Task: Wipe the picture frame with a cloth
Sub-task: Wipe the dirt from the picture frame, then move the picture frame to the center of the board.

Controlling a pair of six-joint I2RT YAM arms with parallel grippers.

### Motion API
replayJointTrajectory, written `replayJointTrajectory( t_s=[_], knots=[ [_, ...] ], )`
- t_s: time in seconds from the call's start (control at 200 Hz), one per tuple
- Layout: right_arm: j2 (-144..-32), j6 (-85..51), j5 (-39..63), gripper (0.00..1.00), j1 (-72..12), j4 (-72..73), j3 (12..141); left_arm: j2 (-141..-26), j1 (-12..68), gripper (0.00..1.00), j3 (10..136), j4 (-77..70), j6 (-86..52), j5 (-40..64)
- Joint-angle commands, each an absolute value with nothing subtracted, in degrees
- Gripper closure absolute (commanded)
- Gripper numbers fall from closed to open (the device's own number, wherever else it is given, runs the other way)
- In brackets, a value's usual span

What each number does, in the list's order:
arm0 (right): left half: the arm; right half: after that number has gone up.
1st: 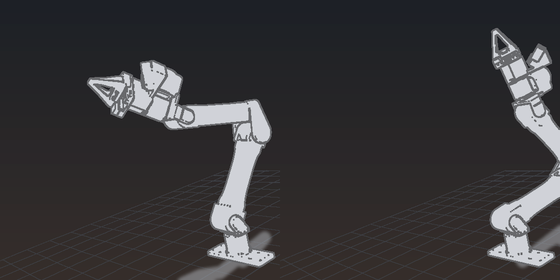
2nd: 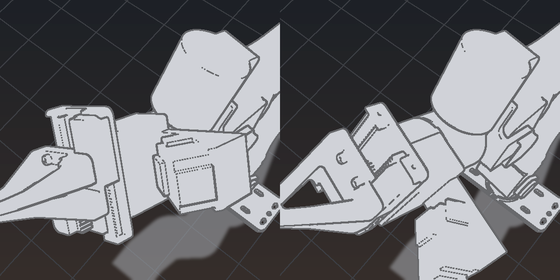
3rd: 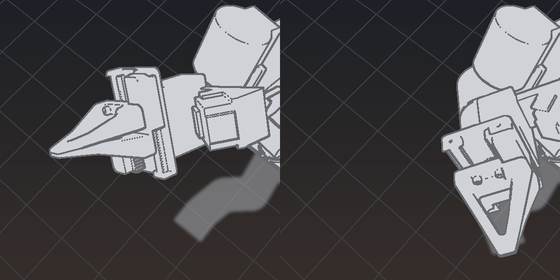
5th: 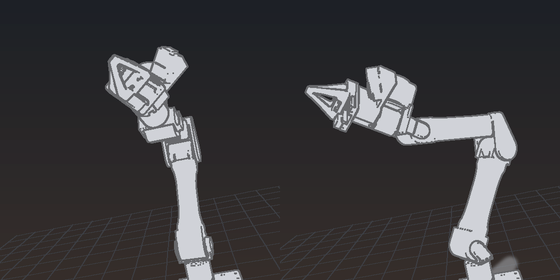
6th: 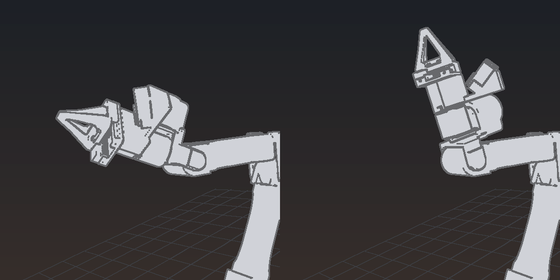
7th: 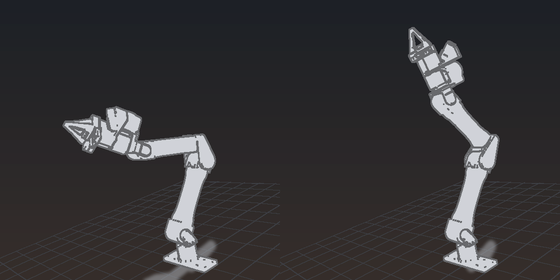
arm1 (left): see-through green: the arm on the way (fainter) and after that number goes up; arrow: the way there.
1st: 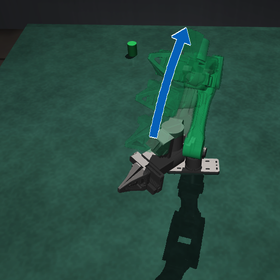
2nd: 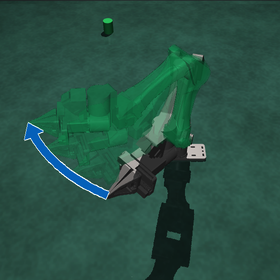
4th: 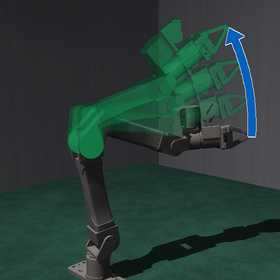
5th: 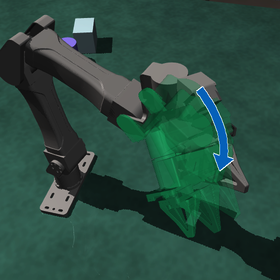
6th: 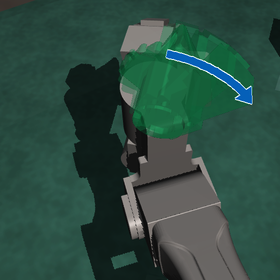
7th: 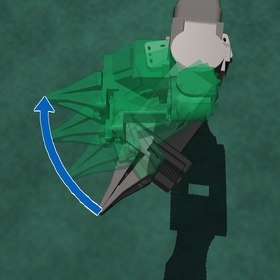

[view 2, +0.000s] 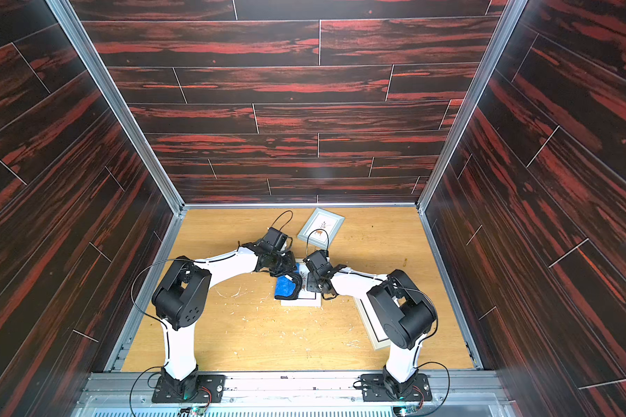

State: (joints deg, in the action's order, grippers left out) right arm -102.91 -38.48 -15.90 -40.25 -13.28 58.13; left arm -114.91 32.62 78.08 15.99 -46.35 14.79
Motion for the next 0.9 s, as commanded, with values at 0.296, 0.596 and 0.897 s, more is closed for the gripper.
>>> replayJointTrajectory(
  t_s=[0.296,0.596,0.897],
  knots=[
    [-105.33,-36.88,-17.83,0.99,-37.18,-17.75,59.46,-100.73,35.56,1.00,59.03,11.53,-45.10,14.91],
    [-101.05,-34.60,-19.56,0.99,-28.16,-19.34,55.73,-91.26,29.47,1.00,53.56,-0.99,-45.44,16.33],
    [-102.48,-32.01,-20.05,0.98,-18.25,-18.87,56.25,-89.30,26.89,1.00,52.20,-0.34,-44.30,17.27]
  ],
)
